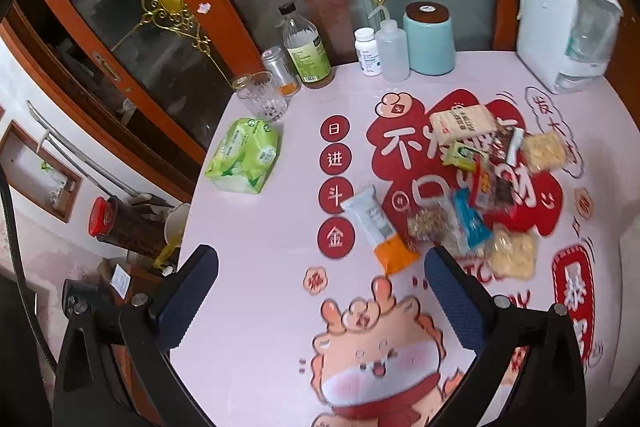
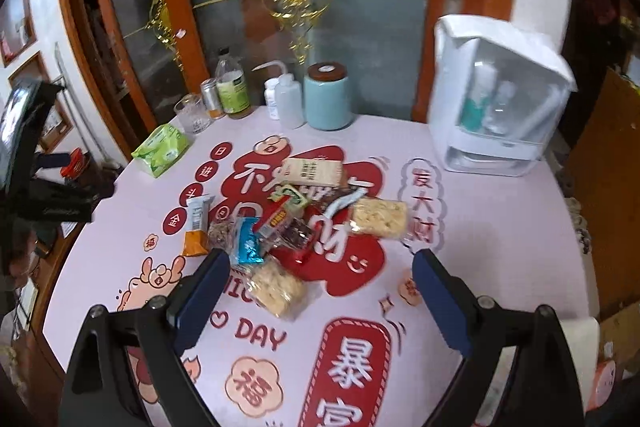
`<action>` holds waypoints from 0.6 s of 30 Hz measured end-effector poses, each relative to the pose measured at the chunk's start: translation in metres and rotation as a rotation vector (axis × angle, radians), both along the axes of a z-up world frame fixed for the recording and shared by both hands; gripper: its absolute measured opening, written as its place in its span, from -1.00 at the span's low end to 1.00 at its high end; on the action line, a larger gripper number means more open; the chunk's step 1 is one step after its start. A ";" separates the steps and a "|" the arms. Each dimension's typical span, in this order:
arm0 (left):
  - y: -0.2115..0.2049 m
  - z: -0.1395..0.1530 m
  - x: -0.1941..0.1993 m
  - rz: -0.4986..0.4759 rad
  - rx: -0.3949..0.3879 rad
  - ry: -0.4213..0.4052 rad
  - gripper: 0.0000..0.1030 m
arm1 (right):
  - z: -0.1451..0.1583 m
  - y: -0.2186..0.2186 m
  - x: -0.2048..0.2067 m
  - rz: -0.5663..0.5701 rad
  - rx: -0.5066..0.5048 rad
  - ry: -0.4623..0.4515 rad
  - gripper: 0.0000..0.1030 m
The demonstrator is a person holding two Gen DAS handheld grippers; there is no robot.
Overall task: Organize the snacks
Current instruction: 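Return both tools over the remaining snacks on the table, then grasp the grey-and-orange bar with the left tool while the right tool grasps the rice-crisp pack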
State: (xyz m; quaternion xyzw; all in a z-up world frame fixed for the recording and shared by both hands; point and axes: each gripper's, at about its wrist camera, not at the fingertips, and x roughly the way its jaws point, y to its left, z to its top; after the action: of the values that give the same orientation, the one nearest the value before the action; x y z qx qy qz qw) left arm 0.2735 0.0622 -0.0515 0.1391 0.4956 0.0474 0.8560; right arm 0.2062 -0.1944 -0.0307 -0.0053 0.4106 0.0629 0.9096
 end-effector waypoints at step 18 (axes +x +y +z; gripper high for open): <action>0.024 -0.182 0.124 0.250 -0.163 0.301 0.98 | -0.163 0.065 0.066 0.376 -0.164 0.258 0.80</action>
State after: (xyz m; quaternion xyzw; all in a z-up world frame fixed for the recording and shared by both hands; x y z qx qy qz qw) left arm 0.3976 0.0860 -0.2335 0.0123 0.6334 0.0919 0.7683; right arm 0.2727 -0.1290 -0.1936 -0.1476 0.5191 0.1977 0.8183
